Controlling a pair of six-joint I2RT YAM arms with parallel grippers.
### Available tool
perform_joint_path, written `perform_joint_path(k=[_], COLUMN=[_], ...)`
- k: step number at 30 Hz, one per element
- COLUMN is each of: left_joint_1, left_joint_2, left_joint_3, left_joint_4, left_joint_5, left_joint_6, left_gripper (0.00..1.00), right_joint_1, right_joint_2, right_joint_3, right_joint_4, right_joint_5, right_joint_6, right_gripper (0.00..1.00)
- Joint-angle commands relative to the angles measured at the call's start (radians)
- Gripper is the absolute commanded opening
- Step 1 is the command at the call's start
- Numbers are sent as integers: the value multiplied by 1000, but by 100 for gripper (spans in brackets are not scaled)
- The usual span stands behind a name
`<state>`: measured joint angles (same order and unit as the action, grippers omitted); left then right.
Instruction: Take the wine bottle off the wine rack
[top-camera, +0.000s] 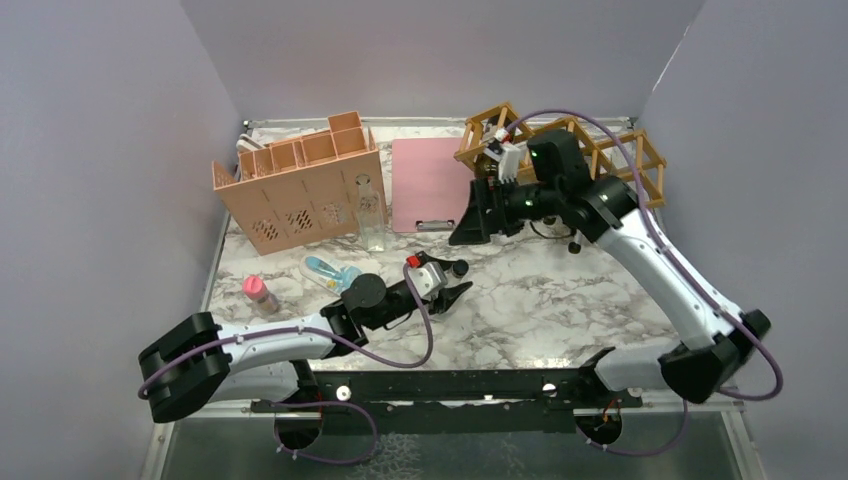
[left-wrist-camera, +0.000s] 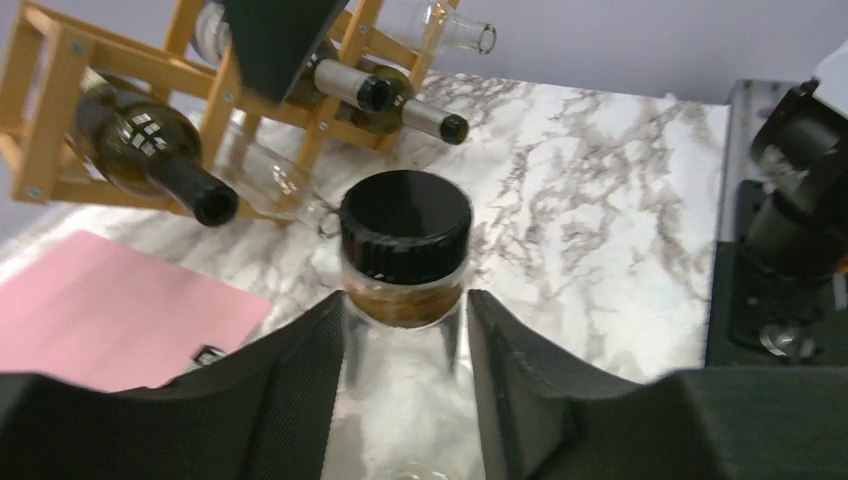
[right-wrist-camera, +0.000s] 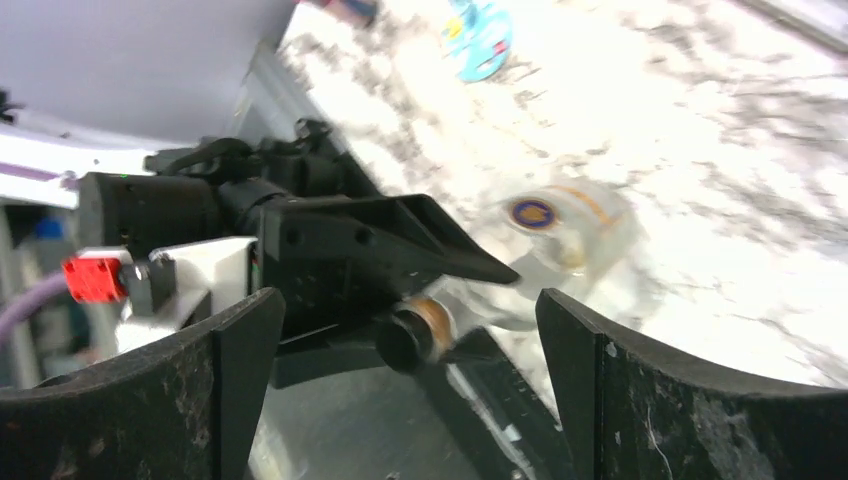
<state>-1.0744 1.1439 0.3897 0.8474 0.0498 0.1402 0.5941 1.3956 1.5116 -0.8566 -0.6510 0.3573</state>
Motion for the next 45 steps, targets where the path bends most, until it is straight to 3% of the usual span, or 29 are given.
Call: perform_joint_path(k=[1,9,15,18,21,29,34,38,45], left_joint_1=[-10,-10,-10,-9,-9,-10,-10,-10,-9], left_joint_2=[-59,-153,-191,-158,-119,-125,-137,-131,-101], left_joint_3=[27,70,164,246,306,314,325,362,461], left_joint_4=[-152,-354,-546,-667,-736,-726,-755,-771,-774], left_joint_5=[-46,-143,-268,-338,-351,-334,-347,-358,-448], left_joint_6=[-143,-196,-224,-236,-238,-261,-260,-228,-130], left_gripper=[59,84,87,82,70,54,39,21,9], right_joint_1=[4,3,4,4,4,4,4,4,3], right_joint_2=[-184,-369,-491,-522,-533,-529,-558,-576,-585], right_joint_3=[-135,-236,-354,-383,-385,-378,-408,-420,-417], right_joint_4=[153,127,138,131,126,106,101,110,90], right_joint_5=[354,659,698,727,733,701,700,696,700], right_joint_6=[32,-24,-20,-6,8,38,60,73,81], right_gripper=[100,100,100,100,100,100,100,100,100])
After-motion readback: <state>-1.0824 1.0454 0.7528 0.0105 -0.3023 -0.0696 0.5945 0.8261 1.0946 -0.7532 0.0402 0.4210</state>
